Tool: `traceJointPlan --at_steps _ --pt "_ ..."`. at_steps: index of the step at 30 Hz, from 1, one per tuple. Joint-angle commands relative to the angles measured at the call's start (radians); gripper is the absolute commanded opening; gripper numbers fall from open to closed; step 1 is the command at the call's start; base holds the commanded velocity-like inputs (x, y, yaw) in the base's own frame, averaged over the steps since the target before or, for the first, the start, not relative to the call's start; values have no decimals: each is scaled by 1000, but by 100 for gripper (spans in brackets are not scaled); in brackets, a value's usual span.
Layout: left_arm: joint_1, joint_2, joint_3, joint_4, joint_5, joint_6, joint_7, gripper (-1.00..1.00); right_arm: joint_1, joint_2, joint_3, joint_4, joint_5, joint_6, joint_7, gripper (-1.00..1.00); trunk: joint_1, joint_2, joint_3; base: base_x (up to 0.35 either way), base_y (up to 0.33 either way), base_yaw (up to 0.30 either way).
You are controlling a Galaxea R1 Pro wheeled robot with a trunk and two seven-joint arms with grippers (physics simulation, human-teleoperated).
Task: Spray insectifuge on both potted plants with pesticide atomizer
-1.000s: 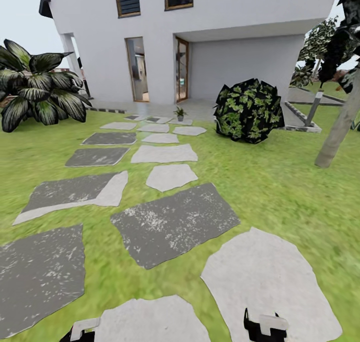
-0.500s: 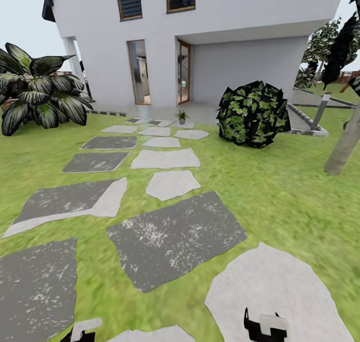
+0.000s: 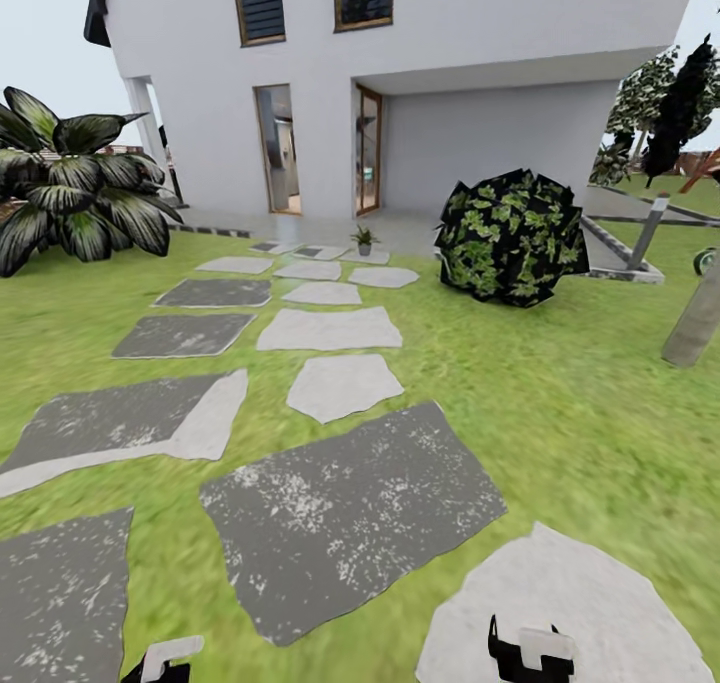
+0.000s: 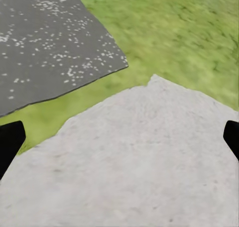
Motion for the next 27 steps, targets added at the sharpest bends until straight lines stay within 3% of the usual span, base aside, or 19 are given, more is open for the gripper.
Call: traceJointPlan --at_steps 1,12,19,27 --pt "-1 0 6 1 -9 -3 3 -100 -1 0 1 1 10 1 -10 100 0 0 0 337 0 0" --pt "-1 0 6 1 -9 -3 3 -100 -1 2 1 1 8 0 -12 100 0 0 0 337 0 0" --pt "-1 0 6 1 -9 -3 2 -100 -1 18 -2 -1 5 -1 -15 100 0 0 0 337 0 0" --pt "-1 0 6 3 -9 -3 2 -100 -1 12 0 1 12 0 -9 100 0 0 0 337 0 0"
